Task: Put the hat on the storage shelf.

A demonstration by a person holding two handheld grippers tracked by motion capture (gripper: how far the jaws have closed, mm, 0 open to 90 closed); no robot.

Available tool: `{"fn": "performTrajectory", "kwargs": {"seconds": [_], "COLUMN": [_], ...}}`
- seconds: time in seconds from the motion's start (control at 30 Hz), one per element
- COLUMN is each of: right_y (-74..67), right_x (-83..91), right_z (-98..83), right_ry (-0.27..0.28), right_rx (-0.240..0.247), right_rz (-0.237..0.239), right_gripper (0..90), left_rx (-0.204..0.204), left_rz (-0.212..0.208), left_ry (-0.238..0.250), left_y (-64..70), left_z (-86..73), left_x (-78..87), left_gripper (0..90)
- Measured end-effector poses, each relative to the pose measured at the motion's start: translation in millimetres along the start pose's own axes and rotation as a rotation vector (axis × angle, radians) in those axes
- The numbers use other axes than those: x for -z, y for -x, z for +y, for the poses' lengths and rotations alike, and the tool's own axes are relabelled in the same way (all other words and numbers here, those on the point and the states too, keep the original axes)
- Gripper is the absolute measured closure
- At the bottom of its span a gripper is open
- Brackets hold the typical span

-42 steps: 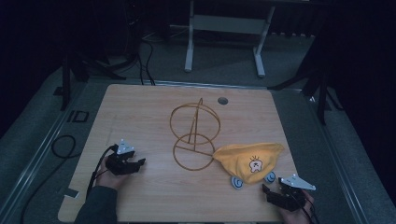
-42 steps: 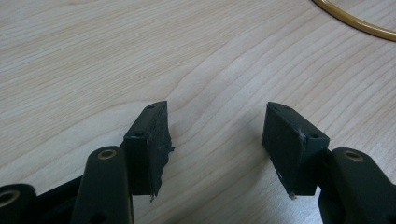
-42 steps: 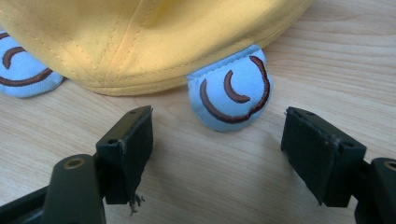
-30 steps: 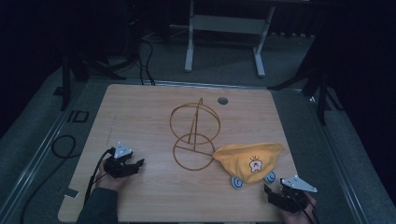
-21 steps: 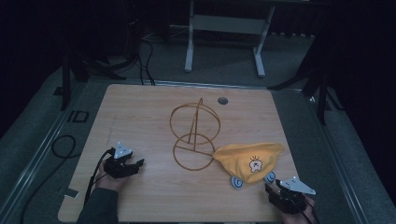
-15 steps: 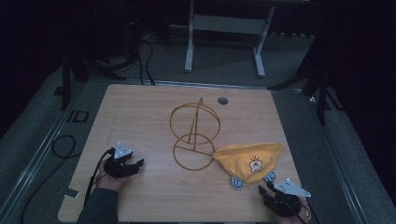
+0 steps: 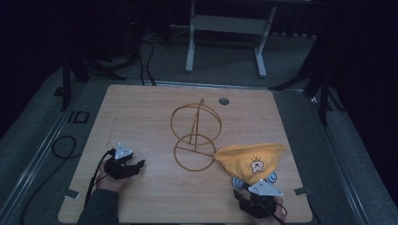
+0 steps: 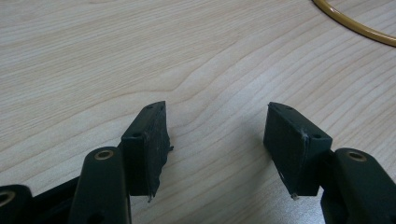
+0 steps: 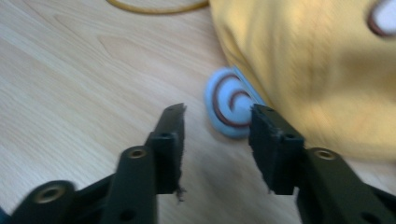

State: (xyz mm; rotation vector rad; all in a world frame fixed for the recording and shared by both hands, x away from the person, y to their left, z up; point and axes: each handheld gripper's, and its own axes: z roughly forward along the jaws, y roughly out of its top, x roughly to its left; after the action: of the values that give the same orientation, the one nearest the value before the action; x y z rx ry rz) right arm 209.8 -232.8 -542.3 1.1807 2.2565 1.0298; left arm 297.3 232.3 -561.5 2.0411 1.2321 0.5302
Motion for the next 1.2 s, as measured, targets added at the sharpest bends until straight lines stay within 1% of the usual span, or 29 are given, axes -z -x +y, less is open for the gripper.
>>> {"fn": "performTrajectory", "kwargs": {"seconds": [0.03, 0.1, 0.13, 0.17, 0.2, 0.27, 0.3, 0.33, 0.4, 0.5, 0.67, 0.7, 0.8, 0.87, 1.0, 1.1, 1.13, 1.2], "right_y": [0.0, -3.9, -3.9, -7.2, -8.0, -8.9, -8.9, -8.1, -5.4, 2.0, 19.3, 22.1, 31.9, 37.3, 42.0, 45.1, 46.4, 49.9], "right_x": [0.0, -5.1, -5.1, -11.7, -13.0, -15.9, -15.9, -16.6, -15.4, -11.4, -1.9, -0.6, 1.5, 1.2, -0.8, -0.6, 0.3, 2.6], "right_z": [0.0, 2.9, 2.9, 5.2, 5.5, 5.4, 5.4, 4.2, 3.1, 1.5, -3.9, -5.0, -8.9, -11.4, -12.9, -12.4, -12.5, -12.2], "right_ry": [0.000, -0.004, -0.004, -0.014, -0.016, -0.036, -0.036, -0.055, -0.060, -0.070, -0.071, -0.071, -0.073, -0.073, -0.081, -0.083, -0.085, -0.095], "right_rx": [0.000, 0.006, 0.006, 0.018, 0.022, 0.046, 0.046, 0.046, 0.030, -0.006, -0.087, -0.102, -0.171, -0.213, -0.227, -0.235, -0.233, -0.236], "right_rz": [0.000, -0.022, -0.022, -0.059, -0.072, -0.121, -0.121, -0.160, -0.186, -0.212, -0.254, -0.260, -0.264, -0.277, -0.275, -0.259, -0.257, -0.252], "right_gripper": [49.5, 46.6, 46.6, 45.3, 45.9, 49.0, 49.0, 52.1, 53.5, 53.4, 50.7, 49.7, 42.9, 40.2, 39.5, 43.8, 48.4, 54.1], "left_rx": [0.000, 0.001, 0.001, 0.000, 0.000, 0.000, 0.000, 0.000, -0.001, 0.000, -0.001, 0.000, 0.000, 0.001, 0.000, -0.001, -0.001, -0.002], "left_rz": [0.000, 0.000, 0.000, 0.000, 0.000, 0.000, 0.000, -0.001, 0.000, 0.000, 0.000, 0.000, 0.000, 0.000, 0.000, 0.000, -0.001, -0.001], "left_ry": [0.000, 0.000, 0.000, -0.001, -0.001, -0.001, -0.001, -0.001, -0.002, -0.002, -0.002, -0.002, -0.002, -0.002, -0.002, -0.003, -0.004, -0.004], "left_y": [0.1, 0.1, 0.1, 0.1, 0.1, 0.0, 0.0, 0.0, 0.1, 0.1, 0.1, 0.1, 0.1, 0.2, 0.2, 0.1, 0.2, 0.1], "left_z": [0.0, 0.0, 0.0, 0.0, 0.0, 0.1, 0.1, 0.1, 0.1, 0.1, 0.1, 0.1, 0.2, 0.2, 0.2, 0.2, 0.2, 0.2], "left_x": [0.0, 0.0, 0.0, 0.0, 0.0, 0.1, 0.1, 0.1, 0.2, 0.2, 0.2, 0.2, 0.2, 0.2, 0.2, 0.3, 0.3, 0.3], "left_gripper": [40.1, 40.2, 40.1, 40.1, 40.1, 40.1, 40.1, 40.1, 40.1, 40.1, 40.1, 40.1, 40.1, 40.1, 40.1, 40.1, 40.1, 40.1]}}
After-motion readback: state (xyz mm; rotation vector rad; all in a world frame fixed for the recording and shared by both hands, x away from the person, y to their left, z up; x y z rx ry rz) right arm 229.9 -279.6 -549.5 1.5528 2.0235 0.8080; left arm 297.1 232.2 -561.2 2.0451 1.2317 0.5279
